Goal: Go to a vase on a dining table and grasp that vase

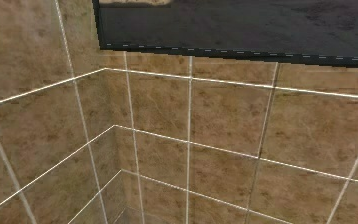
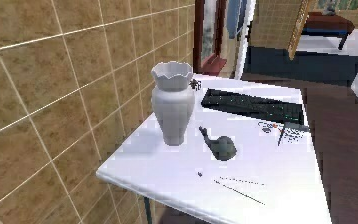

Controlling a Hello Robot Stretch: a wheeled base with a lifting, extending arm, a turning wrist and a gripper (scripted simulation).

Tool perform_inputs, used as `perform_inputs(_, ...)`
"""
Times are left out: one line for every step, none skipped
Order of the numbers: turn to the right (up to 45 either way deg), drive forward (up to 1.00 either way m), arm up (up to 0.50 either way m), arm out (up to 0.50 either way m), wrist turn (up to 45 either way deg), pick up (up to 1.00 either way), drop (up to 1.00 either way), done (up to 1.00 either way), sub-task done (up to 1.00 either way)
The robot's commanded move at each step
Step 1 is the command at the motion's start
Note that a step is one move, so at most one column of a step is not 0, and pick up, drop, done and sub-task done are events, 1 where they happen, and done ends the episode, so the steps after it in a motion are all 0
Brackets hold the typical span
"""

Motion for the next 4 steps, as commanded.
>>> perform_inputs(0.0, 0.0, 0.38, 0.0, 0.0, 0.0, 0.0, 0.0, 0.0)
perform_inputs(0.0, 0.0, 0.0, 0.22, 0.0, 0.0, 0.0, 0.0, 0.0)
perform_inputs(0.0, 0.0, 0.0, 0.0, 45.0, 0.0, 0.0, 0.0, 0.0)
perform_inputs(0.0, 0.0, 0.0, 0.0, 45.0, 0.0, 0.0, 0.0, 0.0)
